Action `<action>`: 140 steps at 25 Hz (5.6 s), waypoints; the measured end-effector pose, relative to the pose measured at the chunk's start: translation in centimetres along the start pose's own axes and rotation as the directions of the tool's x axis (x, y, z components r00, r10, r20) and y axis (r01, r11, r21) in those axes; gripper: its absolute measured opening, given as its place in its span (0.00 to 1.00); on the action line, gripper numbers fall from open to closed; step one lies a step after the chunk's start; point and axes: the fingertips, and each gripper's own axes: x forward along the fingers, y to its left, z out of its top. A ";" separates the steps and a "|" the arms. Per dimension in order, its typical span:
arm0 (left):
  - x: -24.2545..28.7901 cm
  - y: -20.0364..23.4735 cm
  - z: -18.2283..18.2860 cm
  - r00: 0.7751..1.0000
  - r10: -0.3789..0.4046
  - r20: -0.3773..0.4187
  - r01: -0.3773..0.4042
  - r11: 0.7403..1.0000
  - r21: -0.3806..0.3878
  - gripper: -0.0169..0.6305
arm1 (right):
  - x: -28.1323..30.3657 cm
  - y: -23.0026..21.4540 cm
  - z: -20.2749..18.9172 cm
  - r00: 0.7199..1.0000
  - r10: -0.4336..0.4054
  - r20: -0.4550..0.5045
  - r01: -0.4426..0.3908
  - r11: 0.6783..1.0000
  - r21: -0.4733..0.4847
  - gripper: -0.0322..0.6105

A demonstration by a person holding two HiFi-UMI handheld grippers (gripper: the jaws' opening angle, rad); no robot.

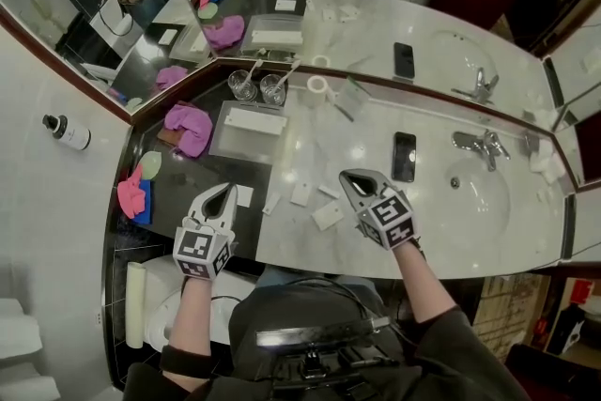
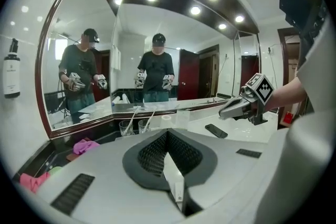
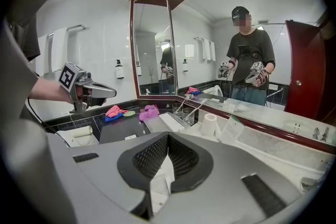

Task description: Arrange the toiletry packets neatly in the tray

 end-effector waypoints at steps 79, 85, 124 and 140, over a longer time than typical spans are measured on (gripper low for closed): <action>6.9 6.7 -6.6 0.992 0.038 -0.121 -0.052 0.992 -0.116 0.03 | 28.5 -3.5 -1.8 0.853 0.257 -0.454 -0.469 0.759 -0.451 0.26; 6.3 6.4 -6.4 0.993 0.044 -0.109 -0.055 0.993 -0.105 0.03 | 26.6 -2.8 0.6 0.885 0.258 -0.388 -0.431 0.771 -0.469 0.26; 7.1 -1.8 -4.2 0.985 -0.098 -0.142 0.101 0.995 0.014 0.03 | 8.4 -7.3 -18.2 0.908 -0.052 -0.416 0.032 0.998 -0.055 0.28; 7.5 -2.6 -3.9 0.988 -0.104 -0.117 0.105 0.994 0.004 0.03 | 6.1 -7.5 -14.1 0.941 -0.070 -0.331 0.064 0.998 -0.027 0.29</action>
